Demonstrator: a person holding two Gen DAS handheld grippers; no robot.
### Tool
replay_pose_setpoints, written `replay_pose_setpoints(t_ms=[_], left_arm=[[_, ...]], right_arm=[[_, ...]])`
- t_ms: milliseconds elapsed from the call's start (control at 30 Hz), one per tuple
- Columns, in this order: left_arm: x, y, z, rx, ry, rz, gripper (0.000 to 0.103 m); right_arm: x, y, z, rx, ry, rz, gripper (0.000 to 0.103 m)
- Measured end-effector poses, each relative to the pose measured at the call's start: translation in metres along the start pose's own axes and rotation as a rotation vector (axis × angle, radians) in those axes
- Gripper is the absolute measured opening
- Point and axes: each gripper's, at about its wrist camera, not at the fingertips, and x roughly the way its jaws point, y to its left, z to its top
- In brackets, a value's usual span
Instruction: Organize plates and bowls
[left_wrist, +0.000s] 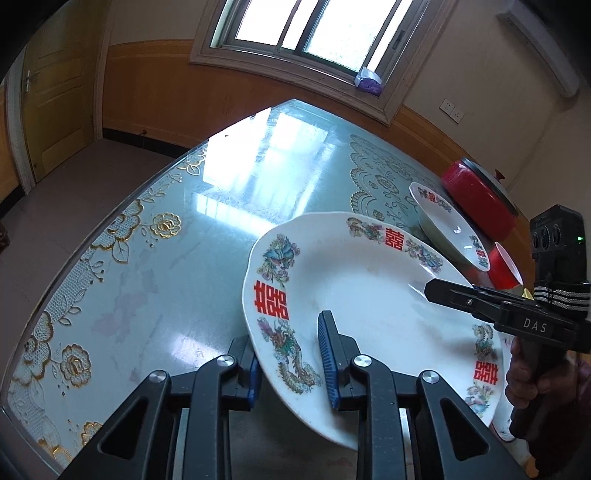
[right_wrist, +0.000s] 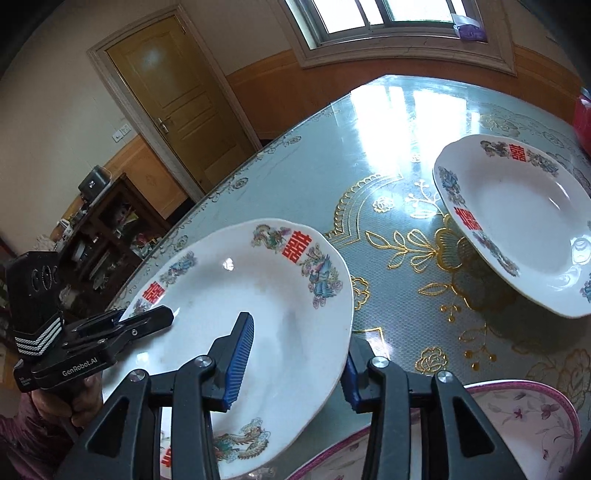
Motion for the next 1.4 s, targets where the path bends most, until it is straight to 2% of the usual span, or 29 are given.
replay_pose_setpoints(t_ms=[267,400,633,900,1100,1233,1400], left_arm=[[-0.013,-0.008,-0.009,0.019,-0.035,0.026,0.029],[-0.022,-0.016,-0.008,0.050,-0.071,0.043,0.029],[-0.036,-0.034,-0.004,0.087,-0.105,0.018,0.029],[-0.043,-0.078,0.002,0.184,-0.115,-0.087,0.030],[-0.032,-0.124,-0.005,0.286,-0.074,-0.203,0.031],[-0.020,-0.150,-0.014,0.337,-0.021,-0.261,0.031],[-0.003,-0.173,-0.027,0.388,0.045,-0.294,0.031]], right_arm=[[-0.004,0.011,-0.010,-0.066,-0.001,-0.030,0.041],[-0.013,0.017,-0.011,-0.088,-0.030,-0.036,0.041],[-0.040,0.016,-0.016,-0.067,-0.093,-0.026,0.041],[-0.093,-0.004,-0.033,0.032,-0.174,-0.036,0.041],[-0.141,-0.025,-0.058,0.098,-0.238,-0.152,0.041],[-0.159,-0.040,-0.083,0.155,-0.229,-0.221,0.041],[-0.167,-0.058,-0.114,0.225,-0.191,-0.277,0.041]])
